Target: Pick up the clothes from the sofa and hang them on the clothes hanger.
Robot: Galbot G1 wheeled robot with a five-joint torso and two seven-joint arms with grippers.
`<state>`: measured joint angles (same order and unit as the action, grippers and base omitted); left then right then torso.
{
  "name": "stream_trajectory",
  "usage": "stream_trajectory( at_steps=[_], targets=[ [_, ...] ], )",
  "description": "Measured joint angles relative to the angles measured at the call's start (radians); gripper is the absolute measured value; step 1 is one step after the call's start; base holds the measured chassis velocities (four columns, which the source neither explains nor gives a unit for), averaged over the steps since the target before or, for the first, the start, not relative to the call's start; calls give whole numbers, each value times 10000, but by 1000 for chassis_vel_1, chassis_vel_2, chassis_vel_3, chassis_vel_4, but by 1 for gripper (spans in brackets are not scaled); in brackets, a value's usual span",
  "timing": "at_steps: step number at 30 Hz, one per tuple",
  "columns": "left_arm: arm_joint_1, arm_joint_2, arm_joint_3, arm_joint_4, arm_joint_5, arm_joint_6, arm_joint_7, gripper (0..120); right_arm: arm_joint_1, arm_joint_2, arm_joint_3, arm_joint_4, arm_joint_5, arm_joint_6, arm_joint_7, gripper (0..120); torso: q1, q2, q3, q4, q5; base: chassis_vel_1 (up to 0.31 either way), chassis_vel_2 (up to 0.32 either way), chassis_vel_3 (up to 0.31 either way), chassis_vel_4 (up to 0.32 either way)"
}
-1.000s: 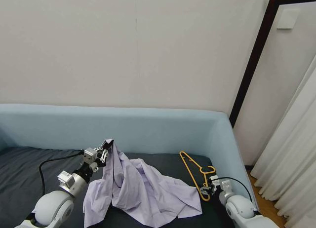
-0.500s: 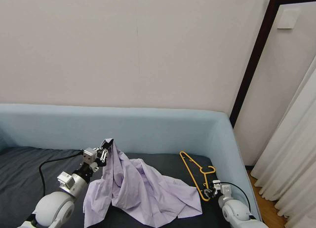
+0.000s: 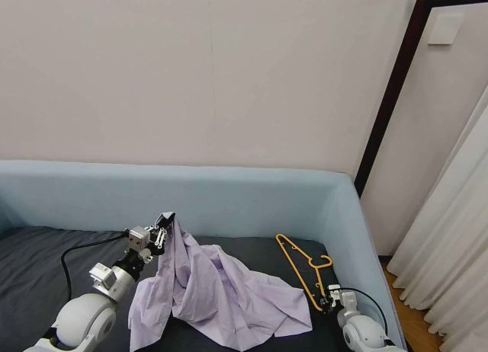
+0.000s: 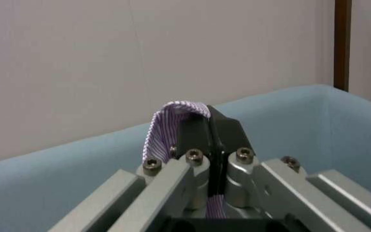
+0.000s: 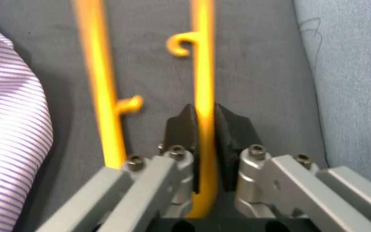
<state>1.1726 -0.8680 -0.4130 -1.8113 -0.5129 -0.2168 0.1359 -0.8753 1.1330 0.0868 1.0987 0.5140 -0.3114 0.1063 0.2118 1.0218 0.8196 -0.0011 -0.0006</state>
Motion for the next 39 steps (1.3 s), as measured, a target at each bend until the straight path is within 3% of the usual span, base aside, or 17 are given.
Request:
stream_trajectory(
  at_steps=[3,9,14,17,18,21,30,39],
  targets=[
    [5,17,2,-1,-2,-10,-6,0,-2,-52,9,37,-4,179,81,5,0,0,0,0,1,0,0,0,0],
    [31,32,6,-34,-12,-22,-12,0,90,-252,76,161,-119,1516,503,5,0,-1,1,-2,2,0,0,0,0],
    [35,85,5,-89,-81,-27,-12,0,-283,-1111,102,2284,130,2527,625,5,1,0,0,5,-4,0,0,0,0],
    [38,84,7,-159,-119,-30,-5,0,-1213,-2228,50,4599,-1493,3886,325,5,0,0,-1,-3,-5,0,0,0,0],
    [38,84,7,-159,-119,-30,-5,0,-1213,-2228,50,4599,-1493,3886,325,5,0,0,-1,-3,-5,0,0,0,0],
    [99,116,-14,-318,-193,-30,6,0,-2378,-2985,192,6170,-4256,5450,-167,5,0,0,-1,-4,0,0,0,0,0],
    [122,186,-85,-403,-313,-30,-19,0,-4134,-2958,479,7338,-7895,6473,1181,5,0,0,-1,0,2,0,0,0,0],
    [135,120,-104,-513,-313,-21,-42,0,-5216,-2839,466,8117,-10174,6307,2395,5,0,1,-1,-2,-2,0,0,0,0]
  ],
)
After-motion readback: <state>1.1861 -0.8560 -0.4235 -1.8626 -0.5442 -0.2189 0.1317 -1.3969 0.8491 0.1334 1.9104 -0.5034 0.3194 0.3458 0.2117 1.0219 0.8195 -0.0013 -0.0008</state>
